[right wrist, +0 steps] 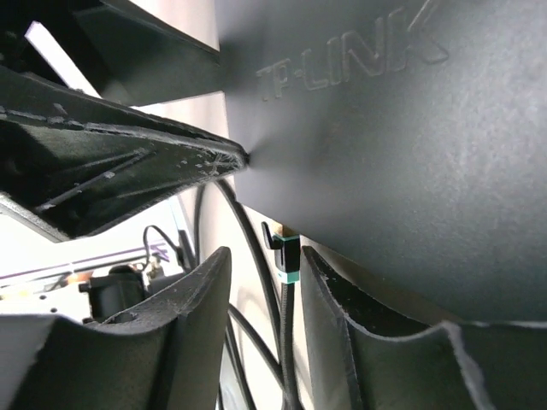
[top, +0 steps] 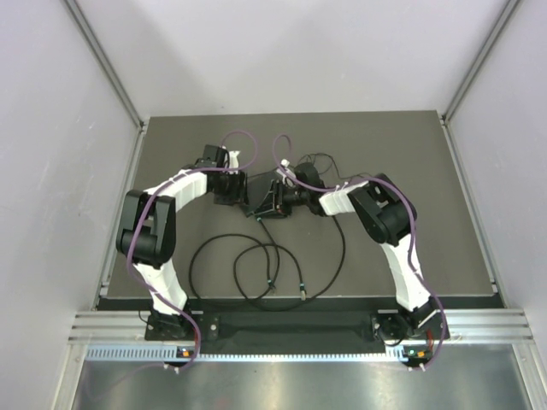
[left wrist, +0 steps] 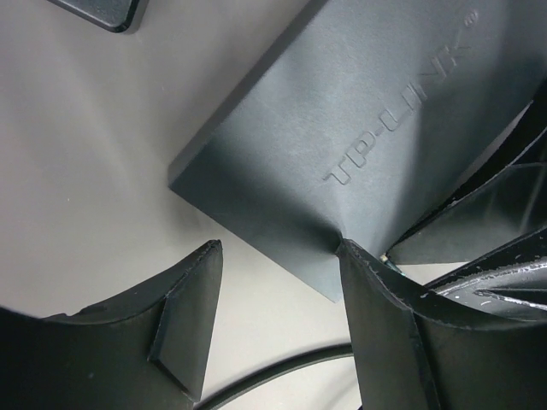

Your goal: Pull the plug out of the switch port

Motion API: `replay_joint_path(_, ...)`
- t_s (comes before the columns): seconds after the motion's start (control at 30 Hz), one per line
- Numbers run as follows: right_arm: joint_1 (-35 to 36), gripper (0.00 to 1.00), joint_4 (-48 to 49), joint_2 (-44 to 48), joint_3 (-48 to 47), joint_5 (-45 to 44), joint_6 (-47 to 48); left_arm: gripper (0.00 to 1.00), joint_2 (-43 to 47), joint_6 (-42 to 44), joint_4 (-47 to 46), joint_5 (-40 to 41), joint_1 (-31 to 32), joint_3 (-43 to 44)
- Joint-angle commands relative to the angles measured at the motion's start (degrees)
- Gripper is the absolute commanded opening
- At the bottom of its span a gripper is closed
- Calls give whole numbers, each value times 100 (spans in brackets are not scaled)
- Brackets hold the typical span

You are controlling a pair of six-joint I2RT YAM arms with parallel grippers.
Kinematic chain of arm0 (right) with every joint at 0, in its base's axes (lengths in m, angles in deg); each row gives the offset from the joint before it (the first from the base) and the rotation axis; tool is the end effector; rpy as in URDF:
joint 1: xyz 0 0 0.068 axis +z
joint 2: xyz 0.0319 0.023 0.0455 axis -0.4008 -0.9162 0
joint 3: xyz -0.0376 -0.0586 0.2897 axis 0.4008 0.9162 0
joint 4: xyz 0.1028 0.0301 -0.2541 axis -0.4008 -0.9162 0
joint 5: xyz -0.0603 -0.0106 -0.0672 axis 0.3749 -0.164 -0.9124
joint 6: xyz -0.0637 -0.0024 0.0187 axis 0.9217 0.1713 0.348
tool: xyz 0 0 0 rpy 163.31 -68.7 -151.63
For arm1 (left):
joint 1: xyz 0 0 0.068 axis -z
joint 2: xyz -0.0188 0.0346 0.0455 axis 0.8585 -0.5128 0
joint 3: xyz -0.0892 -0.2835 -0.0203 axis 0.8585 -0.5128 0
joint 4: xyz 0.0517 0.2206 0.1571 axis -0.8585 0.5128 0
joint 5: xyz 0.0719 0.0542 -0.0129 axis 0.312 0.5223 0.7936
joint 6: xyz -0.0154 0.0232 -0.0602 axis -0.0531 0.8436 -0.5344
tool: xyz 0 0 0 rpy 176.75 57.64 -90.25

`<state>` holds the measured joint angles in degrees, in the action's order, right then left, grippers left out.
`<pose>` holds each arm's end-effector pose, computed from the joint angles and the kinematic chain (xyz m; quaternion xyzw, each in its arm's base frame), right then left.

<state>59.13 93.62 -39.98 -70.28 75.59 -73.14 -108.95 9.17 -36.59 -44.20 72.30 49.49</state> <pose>0.3793 0.3153 0.1053 -0.0523 0.8295 0.5484 0.0926 0.3877 -0.1053 0.1791 0.0703 0.9558 -0.1776 0.2237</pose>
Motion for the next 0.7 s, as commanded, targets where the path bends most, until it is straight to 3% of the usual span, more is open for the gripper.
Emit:
replay_joint_path(0.0, 114, 38, 972, -340, 158, 160, -742, 62, -72, -6, -127, -62, -23, -7)
replay_joint_path(0.17, 132, 35, 906, -394, 141, 187, -885, 62, -90, 3, -118, -88, -23, -15)
replay_joint_path(0.33, 132, 36, -718, -96, -70, -436, 204, 62, -142, 3, -92, -115, -23, -15)
replay_joint_path(0.43, 141, 38, -1123, 10, -62, -699, 512, 61, -151, -23, -92, -124, -23, -7)
replay_joint_path(0.67, 141, 47, -590, 186, 429, -779, 137, 63, 182, -252, -145, -54, -23, 134)
